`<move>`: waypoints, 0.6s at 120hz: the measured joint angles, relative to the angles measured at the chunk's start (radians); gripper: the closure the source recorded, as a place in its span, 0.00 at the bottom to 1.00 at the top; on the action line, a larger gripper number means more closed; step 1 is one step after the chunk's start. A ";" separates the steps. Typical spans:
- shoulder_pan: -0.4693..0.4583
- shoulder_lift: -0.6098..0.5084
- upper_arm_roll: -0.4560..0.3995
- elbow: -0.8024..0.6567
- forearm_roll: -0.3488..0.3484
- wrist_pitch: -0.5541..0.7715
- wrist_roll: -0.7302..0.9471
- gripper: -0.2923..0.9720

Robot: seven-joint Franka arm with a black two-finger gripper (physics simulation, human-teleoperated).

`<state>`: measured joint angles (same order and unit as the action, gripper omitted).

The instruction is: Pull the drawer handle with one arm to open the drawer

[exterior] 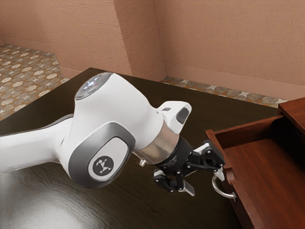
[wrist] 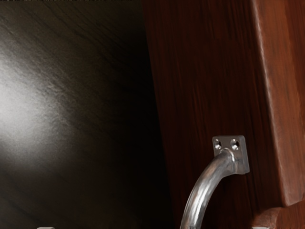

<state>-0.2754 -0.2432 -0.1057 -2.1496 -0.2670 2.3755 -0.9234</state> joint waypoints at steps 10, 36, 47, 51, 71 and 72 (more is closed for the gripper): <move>-0.001 -0.004 -0.001 0.000 -0.001 0.005 0.004 0.31; 0.009 0.031 0.021 0.235 0.035 -0.190 0.016 0.27; 0.023 0.080 0.027 0.387 0.079 -0.384 0.020 0.27; 0.025 0.094 0.028 0.419 0.094 -0.449 0.022 0.26; 0.026 0.111 0.027 0.454 0.151 -0.658 0.027 0.26; 0.026 0.111 0.027 0.454 0.153 -0.665 0.028 0.26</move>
<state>-0.2497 -0.1318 -0.0782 -1.6953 -0.1141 1.7105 -0.8958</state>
